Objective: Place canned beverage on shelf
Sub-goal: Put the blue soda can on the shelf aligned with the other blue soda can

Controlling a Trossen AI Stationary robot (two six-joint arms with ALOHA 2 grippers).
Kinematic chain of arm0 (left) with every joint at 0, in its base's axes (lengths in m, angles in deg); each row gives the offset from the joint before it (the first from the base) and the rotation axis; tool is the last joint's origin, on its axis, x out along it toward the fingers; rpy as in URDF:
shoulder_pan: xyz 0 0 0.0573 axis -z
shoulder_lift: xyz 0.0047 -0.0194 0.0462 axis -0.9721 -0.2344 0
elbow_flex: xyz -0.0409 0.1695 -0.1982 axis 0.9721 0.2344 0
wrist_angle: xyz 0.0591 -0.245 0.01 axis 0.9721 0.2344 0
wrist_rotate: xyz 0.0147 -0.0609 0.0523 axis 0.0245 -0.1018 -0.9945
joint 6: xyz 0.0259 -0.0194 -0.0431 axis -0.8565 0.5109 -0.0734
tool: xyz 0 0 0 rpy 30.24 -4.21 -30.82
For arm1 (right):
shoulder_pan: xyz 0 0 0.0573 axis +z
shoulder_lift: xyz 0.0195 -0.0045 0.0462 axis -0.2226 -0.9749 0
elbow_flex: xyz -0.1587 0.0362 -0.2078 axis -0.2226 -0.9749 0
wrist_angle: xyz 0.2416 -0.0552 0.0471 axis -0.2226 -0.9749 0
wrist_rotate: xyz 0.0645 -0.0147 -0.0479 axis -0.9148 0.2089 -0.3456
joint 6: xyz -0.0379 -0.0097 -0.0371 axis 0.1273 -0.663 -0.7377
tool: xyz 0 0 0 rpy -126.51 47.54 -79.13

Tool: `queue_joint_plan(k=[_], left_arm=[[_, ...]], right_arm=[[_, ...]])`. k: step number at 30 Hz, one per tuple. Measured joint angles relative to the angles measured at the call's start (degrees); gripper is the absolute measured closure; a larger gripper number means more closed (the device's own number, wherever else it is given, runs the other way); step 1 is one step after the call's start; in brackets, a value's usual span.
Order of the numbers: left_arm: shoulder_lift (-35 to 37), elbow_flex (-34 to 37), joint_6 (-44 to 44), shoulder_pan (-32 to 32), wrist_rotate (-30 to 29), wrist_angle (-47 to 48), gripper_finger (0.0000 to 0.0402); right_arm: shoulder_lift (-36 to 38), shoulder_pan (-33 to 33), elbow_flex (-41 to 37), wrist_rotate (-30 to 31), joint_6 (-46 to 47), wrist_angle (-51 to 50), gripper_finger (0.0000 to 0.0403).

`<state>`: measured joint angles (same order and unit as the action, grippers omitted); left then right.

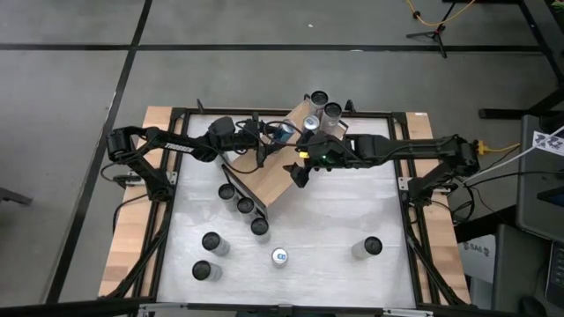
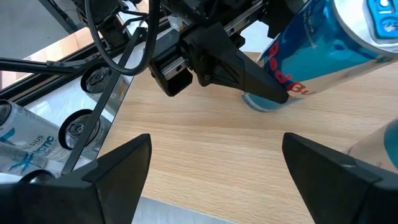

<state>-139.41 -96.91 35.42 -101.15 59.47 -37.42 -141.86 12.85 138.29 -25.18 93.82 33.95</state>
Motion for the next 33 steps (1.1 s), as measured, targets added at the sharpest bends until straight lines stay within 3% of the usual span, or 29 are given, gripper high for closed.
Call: queue_joint_plan(k=[22,33], left_arm=[[0.00,0.00,0.00,0.00,-0.04,0.00,0.0158],[0.00,0.01,0.00,0.00,-0.04,0.00,0.0159]], right_arm=[[0.03,-0.02,0.00,-0.22,-0.20,3.31,0.0047],[0.11,-0.04,7.86,1.62,-11.03,6.01,0.0047]])
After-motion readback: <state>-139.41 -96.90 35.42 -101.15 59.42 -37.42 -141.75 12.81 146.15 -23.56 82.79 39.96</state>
